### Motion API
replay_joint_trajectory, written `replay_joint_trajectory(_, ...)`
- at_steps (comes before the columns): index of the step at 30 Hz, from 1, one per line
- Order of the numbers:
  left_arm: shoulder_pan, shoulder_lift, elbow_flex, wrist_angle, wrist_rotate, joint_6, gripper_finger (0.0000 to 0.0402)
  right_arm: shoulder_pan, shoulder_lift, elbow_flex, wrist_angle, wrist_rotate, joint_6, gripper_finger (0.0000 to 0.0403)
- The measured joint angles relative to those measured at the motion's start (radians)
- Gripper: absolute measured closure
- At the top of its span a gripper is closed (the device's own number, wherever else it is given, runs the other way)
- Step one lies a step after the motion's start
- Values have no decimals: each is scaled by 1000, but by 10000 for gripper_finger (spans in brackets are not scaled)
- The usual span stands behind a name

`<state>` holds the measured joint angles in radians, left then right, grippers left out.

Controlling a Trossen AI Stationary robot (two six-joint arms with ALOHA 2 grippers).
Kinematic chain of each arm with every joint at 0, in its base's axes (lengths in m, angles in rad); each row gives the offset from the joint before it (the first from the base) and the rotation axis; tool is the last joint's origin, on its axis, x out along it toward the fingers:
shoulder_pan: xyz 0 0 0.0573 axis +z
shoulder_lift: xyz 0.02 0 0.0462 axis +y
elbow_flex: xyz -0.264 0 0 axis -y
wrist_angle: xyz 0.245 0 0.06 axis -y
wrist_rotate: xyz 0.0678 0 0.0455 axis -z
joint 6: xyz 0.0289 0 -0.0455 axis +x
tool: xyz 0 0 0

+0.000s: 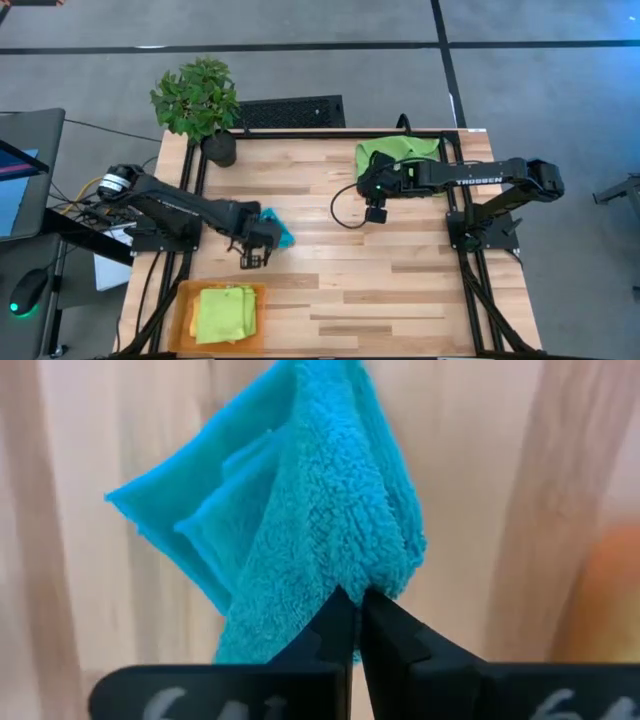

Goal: Fold microfiber towels
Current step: Put the blue towel into the orange bin

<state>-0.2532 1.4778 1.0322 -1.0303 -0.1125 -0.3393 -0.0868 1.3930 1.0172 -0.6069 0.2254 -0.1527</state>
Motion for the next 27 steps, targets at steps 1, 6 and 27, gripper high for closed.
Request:
replay_joint_trajectory(1,-27,-4,0,-20,0,-36,401,9,0,0,20,-23,-10,242)
replay_joint_trajectory(6,-145,-19,0,-46,45,-223,401,58,0,0,88,-114,-39,242)
replay_joint_trajectory(27,-501,-21,182,-48,52,-785,401,188,0,0,190,-121,-39,242)
